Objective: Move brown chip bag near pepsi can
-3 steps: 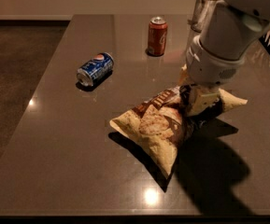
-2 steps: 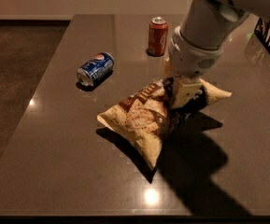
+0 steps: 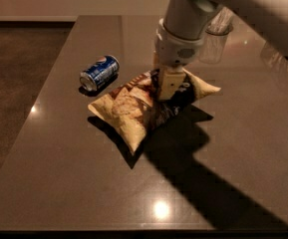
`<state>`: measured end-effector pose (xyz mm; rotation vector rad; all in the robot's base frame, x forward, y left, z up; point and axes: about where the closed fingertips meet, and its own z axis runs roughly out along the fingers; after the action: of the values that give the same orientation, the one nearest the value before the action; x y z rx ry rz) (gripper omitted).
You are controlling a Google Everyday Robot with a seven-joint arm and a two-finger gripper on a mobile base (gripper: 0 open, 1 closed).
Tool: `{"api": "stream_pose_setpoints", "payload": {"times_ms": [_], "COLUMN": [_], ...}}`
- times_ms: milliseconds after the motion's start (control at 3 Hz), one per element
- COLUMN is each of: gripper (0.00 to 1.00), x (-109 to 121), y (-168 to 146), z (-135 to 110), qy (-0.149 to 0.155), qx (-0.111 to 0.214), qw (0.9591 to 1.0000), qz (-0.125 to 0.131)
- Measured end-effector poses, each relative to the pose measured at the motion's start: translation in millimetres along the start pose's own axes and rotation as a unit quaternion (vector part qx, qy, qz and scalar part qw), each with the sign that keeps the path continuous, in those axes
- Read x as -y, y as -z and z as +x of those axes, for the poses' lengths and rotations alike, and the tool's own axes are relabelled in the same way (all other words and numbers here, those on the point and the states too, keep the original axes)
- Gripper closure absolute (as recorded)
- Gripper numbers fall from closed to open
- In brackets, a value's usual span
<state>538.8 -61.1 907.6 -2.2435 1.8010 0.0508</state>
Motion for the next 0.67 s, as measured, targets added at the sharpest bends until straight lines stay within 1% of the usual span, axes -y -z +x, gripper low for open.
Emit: {"api": "stream_pose_setpoints", "payload": {"times_ms": [333,667], "gripper": [1.0,1.0], "x": [31.5,54.5], "y": [-9.4,-16.2], "z": [-1.5,1.8], "qy": [-0.023,-0.039], "qx": [-0.003,-0.006], "qw": [0.9997,0.9992], "qz": [0.001,0.002]}}
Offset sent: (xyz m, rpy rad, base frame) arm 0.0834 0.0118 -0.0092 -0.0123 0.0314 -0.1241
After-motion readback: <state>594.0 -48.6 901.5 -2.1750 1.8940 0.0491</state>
